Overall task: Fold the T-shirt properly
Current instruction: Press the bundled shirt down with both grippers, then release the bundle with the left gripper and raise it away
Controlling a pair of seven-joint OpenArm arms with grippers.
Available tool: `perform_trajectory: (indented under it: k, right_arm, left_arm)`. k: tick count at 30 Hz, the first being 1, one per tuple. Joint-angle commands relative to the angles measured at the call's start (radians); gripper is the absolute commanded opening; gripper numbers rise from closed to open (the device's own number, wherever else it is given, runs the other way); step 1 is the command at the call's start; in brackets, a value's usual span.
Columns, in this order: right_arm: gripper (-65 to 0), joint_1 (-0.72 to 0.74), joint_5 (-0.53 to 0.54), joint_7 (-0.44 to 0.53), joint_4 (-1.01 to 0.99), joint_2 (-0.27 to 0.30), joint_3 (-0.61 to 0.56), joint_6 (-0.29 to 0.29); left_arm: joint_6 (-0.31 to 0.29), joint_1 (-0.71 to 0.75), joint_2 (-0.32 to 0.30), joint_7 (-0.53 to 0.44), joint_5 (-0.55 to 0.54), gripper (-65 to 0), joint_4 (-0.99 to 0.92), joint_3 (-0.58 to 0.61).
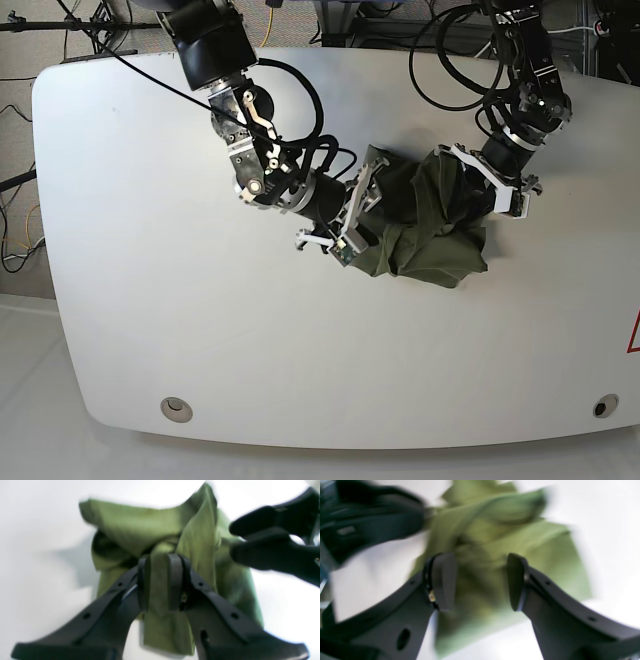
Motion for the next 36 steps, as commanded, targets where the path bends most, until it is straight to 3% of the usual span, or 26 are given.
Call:
perform_trajectory:
  k: [1, 10, 11, 13, 18, 21, 29, 36]
  right_arm:
    - [-34.2, 0.043, 0.012, 0.036, -0.013, -0.002, 0.007, 0.006]
    - [-33.4, 0.142, 0.008, 0.060, -0.128, 0.000, 0.002, 0.011]
    - [-34.0, 0.099, -0.001, -0.001, -0.114, -0.005, 0.007, 0.009]
    - [-34.1, 0.099, -0.001, -0.004, -0.114, -0.005, 0.007, 0.009]
    - [-34.1, 0.100, -0.001, -0.017, -0.114, -0.005, 0.011, 0.009]
    - [-34.1, 0.100, -0.001, -0.017, -0.105, -0.005, 0.011, 0.009]
    - [-34.1, 0.094, -0.001, -0.021, -0.002, 0.001, 0.011, 0.009]
    - [-34.0, 0.070, -0.001, -0.118, 0.085, 0.001, 0.007, 0.009]
  left_arm:
    - [-0.005, -0.007, -0.001, -0.026, -0.018, -53.9, 0.018, 0.000]
    - [-0.005, -0.017, -0.005, -0.029, -0.016, -54.3, 0.010, 0.005]
    - [-0.002, -0.057, -0.014, 0.027, 0.009, -54.6, 0.024, 0.003]
    - [-0.002, -0.123, -0.039, 0.064, 0.014, -54.6, 0.057, 0.000]
    - [-0.002, -0.178, -0.057, 0.305, 0.008, -54.6, 0.093, -0.059]
    - [-0.002, -0.223, -0.055, 0.364, 0.008, -54.6, 0.109, -0.089]
    - [-0.002, -0.229, -0.060, 0.370, 0.008, -54.6, 0.112, -0.108]
    - [-0.002, -0.229, -0.060, 0.370, 0.008, -54.6, 0.135, -0.207]
